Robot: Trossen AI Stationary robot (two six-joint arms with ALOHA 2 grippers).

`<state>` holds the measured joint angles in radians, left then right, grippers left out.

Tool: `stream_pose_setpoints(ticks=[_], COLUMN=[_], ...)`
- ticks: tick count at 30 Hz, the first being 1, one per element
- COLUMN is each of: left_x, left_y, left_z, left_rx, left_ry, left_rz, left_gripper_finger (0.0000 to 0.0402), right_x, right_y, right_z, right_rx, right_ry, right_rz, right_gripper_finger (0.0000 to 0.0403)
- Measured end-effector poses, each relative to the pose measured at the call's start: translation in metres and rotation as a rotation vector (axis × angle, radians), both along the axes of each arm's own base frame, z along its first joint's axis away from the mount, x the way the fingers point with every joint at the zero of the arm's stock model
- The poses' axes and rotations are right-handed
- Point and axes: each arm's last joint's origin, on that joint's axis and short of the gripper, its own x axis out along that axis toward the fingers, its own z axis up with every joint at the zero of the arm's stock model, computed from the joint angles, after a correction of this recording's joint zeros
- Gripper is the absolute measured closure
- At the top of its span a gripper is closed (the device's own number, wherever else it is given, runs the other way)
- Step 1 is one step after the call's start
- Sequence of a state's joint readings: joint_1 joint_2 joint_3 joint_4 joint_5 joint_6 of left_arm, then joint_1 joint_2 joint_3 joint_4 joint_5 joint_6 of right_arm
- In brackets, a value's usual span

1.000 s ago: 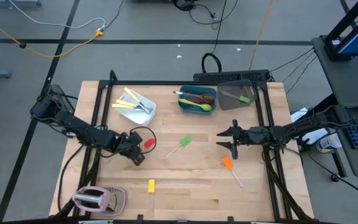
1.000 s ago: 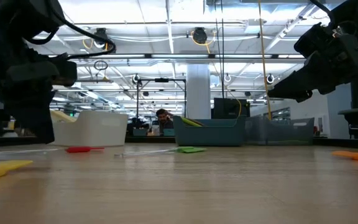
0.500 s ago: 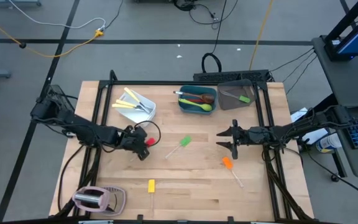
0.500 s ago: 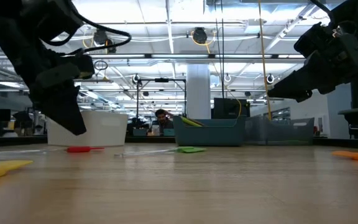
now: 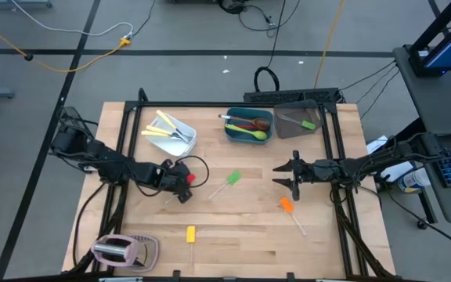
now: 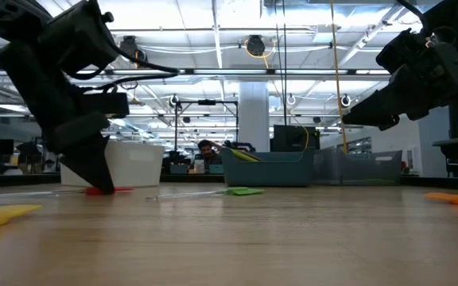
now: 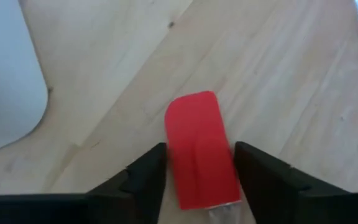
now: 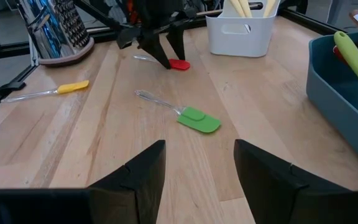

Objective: Pick & Place Kitchen Items
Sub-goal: Put the red spatula into the black bin

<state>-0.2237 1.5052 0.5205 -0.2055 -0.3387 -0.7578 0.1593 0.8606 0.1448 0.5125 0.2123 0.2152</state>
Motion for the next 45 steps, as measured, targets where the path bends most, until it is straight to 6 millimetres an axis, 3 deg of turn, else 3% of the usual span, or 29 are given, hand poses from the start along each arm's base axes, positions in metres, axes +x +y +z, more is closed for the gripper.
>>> stream_pose_setpoints(ticks=[8,14,25,34,39,45], left_x=[0.001,0.010,0.008,0.010,0.020,0.022], left_y=[-0.001,-0.003,-0.003,-0.003,-0.005,-0.004], left_z=[0.004,0.011,0.010,0.012,0.026,0.041], left_rx=[-0.044,-0.068,-0.045,-0.038,-0.058,-0.010], left_ry=[-0.046,-0.164,-0.131,-0.140,-0.132,-0.048], left_rz=[0.033,-0.002,-0.056,-0.050,-0.009,0.108], left_gripper_finger=[0.0341,0.0398,0.0373,0.0300,0.0271,0.0266], right_x=[0.000,0.000,0.000,0.000,0.000,0.001], right_y=[0.000,0.000,0.000,0.000,0.000,0.000], right_z=[0.000,0.000,0.001,0.001,0.002,0.004], right_rx=[0.000,0.001,0.003,0.010,0.011,0.014], right_ry=[0.000,-0.004,-0.012,-0.012,-0.019,-0.040], right_rz=[0.000,0.000,0.000,-0.002,-0.002,-0.002], right_gripper_finger=[0.0220,0.0220,0.0220,0.0220,0.0220,0.0220])
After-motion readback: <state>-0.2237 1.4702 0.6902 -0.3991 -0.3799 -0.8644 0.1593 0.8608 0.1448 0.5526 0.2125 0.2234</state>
